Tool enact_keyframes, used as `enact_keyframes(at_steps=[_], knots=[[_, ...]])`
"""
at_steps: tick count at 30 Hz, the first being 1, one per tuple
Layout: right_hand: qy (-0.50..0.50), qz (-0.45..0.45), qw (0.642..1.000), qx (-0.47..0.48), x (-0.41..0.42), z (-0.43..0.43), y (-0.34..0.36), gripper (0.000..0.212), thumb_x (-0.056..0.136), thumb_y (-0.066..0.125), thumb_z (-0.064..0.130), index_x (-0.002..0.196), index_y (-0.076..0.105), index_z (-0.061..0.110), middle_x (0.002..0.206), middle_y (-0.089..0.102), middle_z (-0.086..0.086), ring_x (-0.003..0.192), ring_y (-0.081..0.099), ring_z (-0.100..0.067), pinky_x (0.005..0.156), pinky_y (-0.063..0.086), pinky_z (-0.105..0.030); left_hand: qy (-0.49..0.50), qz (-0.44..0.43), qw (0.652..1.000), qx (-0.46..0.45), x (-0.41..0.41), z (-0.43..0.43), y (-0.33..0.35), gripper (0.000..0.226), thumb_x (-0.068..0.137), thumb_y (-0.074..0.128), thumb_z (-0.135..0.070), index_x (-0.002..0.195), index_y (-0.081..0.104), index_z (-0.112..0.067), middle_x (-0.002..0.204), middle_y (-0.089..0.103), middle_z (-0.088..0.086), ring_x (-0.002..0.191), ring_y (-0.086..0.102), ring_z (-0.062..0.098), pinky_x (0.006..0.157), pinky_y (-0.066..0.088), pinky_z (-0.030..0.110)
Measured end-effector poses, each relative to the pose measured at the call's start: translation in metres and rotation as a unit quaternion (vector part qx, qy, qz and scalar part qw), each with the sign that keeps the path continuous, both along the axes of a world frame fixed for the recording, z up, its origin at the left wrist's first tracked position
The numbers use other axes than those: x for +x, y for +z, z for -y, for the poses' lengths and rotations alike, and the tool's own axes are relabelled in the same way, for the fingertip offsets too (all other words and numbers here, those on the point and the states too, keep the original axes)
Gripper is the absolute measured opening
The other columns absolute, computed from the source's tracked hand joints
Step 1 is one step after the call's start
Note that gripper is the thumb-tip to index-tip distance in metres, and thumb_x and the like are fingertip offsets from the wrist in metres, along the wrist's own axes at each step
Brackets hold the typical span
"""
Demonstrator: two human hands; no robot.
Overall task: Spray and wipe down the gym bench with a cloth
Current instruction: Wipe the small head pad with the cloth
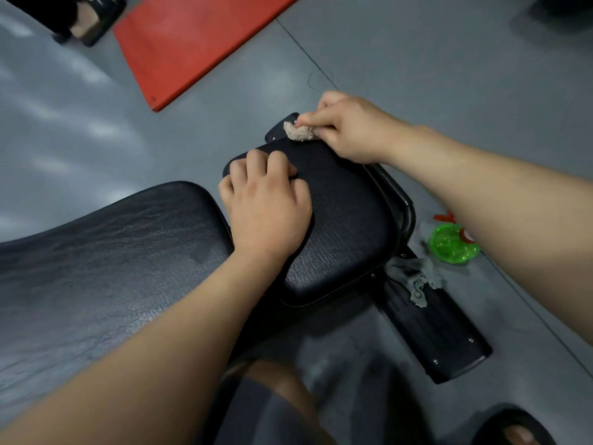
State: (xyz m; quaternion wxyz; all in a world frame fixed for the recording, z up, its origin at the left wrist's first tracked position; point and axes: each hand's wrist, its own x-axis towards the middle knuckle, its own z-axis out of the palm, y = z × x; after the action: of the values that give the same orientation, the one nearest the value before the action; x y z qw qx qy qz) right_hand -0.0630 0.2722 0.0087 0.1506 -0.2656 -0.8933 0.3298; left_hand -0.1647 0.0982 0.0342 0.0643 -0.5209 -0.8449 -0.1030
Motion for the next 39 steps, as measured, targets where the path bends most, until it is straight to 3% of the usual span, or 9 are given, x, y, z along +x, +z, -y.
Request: enact_keyframes(at_steps=[4,8,15,18,22,28,31,33,39], knots=[[-0.021,0.026,0.993,-0.109,-0.006,-0.008,0.007,0.031,0.105,0.052,0.027,0.132,0.066,0.032,0.124,0.067,0.008,0.12,0.058,-0.013,0.108,0.041,-0.03,0.005,0.007,1.0,-0.011,0.001,0.0,0.002,0.02,0.089,0.048,-0.031,0.101,0.062,-0.022,0.11,0.055,0.002,0.109,0.047,0.029,0.097,0.031,0.043],[-0.057,0.022,0.985,-0.163,0.009,-0.008,0.003,0.032,0.105,0.052,0.03,0.135,0.065,0.031,0.127,0.068,0.01,0.118,0.058,-0.005,0.099,0.041,-0.02,0.004,0.018,1.0,-0.014,0.003,0.0,0.006,0.019,0.089,0.048,-0.03,0.102,0.061,-0.023,0.112,0.055,0.001,0.112,0.046,0.029,0.1,0.031,0.044],[-0.115,0.058,0.979,-0.16,0.064,0.016,-0.018,0.028,0.103,0.052,0.028,0.116,0.073,0.014,0.08,0.065,0.002,0.073,0.052,-0.002,0.064,0.038,-0.023,0.006,0.028,0.999,-0.015,0.004,0.0,0.009,0.017,0.092,0.048,-0.029,0.102,0.059,-0.02,0.115,0.054,0.004,0.114,0.044,0.032,0.105,0.03,0.048],[-0.138,0.055,0.974,-0.17,0.089,0.04,-0.017,0.029,0.102,0.053,0.029,0.112,0.073,0.011,0.071,0.066,0.006,0.059,0.047,0.008,0.058,0.037,-0.012,0.008,0.032,0.999,-0.018,0.005,0.0,0.011,0.018,0.093,0.047,-0.028,0.103,0.058,-0.018,0.117,0.054,0.006,0.115,0.044,0.033,0.107,0.029,0.049],[-0.162,0.054,0.968,-0.184,0.119,0.076,-0.015,0.031,0.101,0.054,0.03,0.113,0.071,0.007,0.109,0.076,0.004,0.097,0.068,-0.007,0.085,0.049,-0.024,0.013,0.031,0.999,-0.023,0.007,0.0,0.012,0.02,0.093,0.046,-0.028,0.103,0.058,-0.016,0.119,0.053,0.009,0.116,0.044,0.034,0.105,0.028,0.049],[-0.213,0.013,0.955,-0.205,0.151,0.137,-0.01,0.027,0.1,0.055,0.033,0.081,0.063,0.015,0.058,0.05,0.007,0.053,0.046,-0.006,0.057,0.043,-0.032,0.012,0.032,0.999,-0.027,0.01,-0.001,0.015,0.016,0.093,0.045,-0.028,0.1,0.052,-0.015,0.119,0.052,0.013,0.117,0.043,0.035,0.104,0.029,0.048],[-0.234,-0.039,0.952,-0.191,0.155,0.17,-0.015,0.021,0.1,0.059,0.031,0.108,0.071,0.015,0.065,0.062,0.003,0.06,0.056,-0.001,0.06,0.048,-0.032,0.013,0.039,0.999,-0.028,0.011,-0.001,0.016,0.012,0.094,0.045,-0.029,0.097,0.045,-0.017,0.121,0.051,0.014,0.118,0.042,0.035,0.105,0.028,0.049],[-0.246,-0.066,0.957,-0.14,0.155,0.191,-0.017,0.034,0.099,0.062,0.023,0.132,0.065,0.016,0.062,0.053,0.012,0.06,0.052,-0.002,0.06,0.04,-0.018,0.01,0.041,0.999,-0.031,0.012,0.0,0.016,0.014,0.094,0.045,-0.029,0.098,0.046,-0.016,0.122,0.05,0.014,0.119,0.041,0.036,0.105,0.028,0.049],[-0.321,-0.12,0.937,-0.069,0.138,0.198,-0.026,0.038,0.099,0.06,0.011,0.136,0.063,0.007,0.07,0.046,0.018,0.072,0.048,0.002,0.065,0.032,-0.007,0.005,0.037,0.999,-0.028,0.011,0.002,0.014,0.02,0.094,0.044,-0.028,0.103,0.052,-0.012,0.121,0.051,0.013,0.119,0.042,0.036,0.105,0.029,0.048]])
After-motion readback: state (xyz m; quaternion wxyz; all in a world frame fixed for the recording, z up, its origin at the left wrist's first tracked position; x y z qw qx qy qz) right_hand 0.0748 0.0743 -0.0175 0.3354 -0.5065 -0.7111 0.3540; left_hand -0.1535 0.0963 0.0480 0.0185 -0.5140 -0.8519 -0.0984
